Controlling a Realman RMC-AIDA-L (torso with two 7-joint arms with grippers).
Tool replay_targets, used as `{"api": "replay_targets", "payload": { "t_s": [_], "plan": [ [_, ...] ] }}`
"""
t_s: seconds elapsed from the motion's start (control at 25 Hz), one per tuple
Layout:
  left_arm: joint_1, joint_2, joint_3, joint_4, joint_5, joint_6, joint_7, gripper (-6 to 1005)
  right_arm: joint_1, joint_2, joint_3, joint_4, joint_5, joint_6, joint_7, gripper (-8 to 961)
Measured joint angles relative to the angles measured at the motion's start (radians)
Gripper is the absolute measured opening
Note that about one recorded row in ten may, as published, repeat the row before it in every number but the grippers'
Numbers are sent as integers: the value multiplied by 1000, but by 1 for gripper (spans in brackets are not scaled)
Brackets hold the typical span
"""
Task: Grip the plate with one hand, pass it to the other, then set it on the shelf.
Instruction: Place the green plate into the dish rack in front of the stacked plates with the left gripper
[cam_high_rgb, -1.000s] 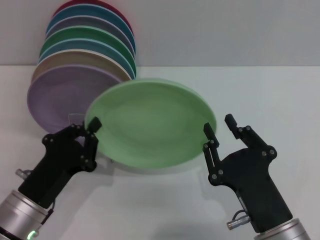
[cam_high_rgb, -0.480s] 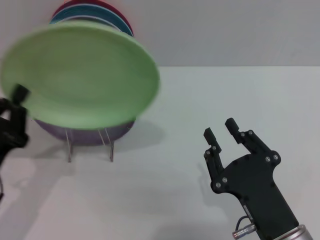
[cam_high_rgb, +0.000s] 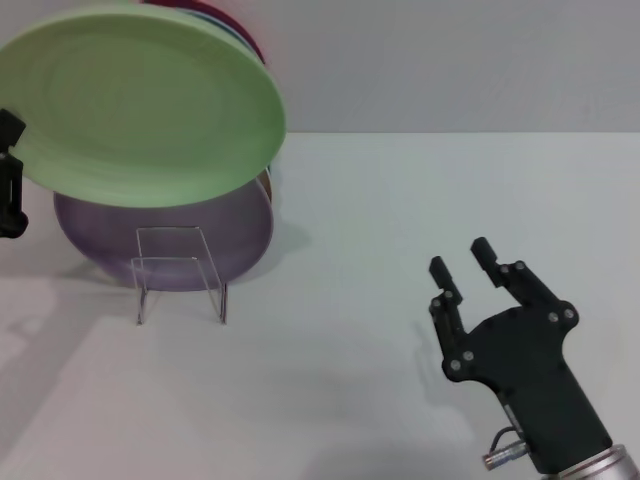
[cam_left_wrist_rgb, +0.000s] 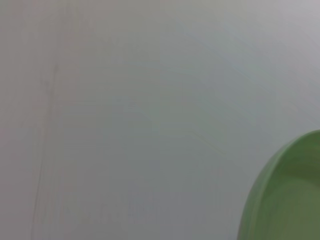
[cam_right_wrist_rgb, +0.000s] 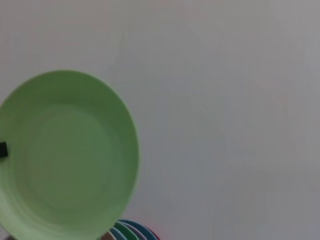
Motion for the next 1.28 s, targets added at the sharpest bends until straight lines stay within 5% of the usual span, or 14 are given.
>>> {"api": "replay_targets", "payload": {
  "t_s": [0.28, 1.28],
  "plan": [
    [-7, 47, 6, 24, 57, -10, 39, 116, 2, -1, 15, -21, 85, 0, 0, 349],
    [-14, 41, 31, 85, 80, -86, 176, 149, -4, 2, 67, -21, 92, 0, -10, 348]
  ]
}}
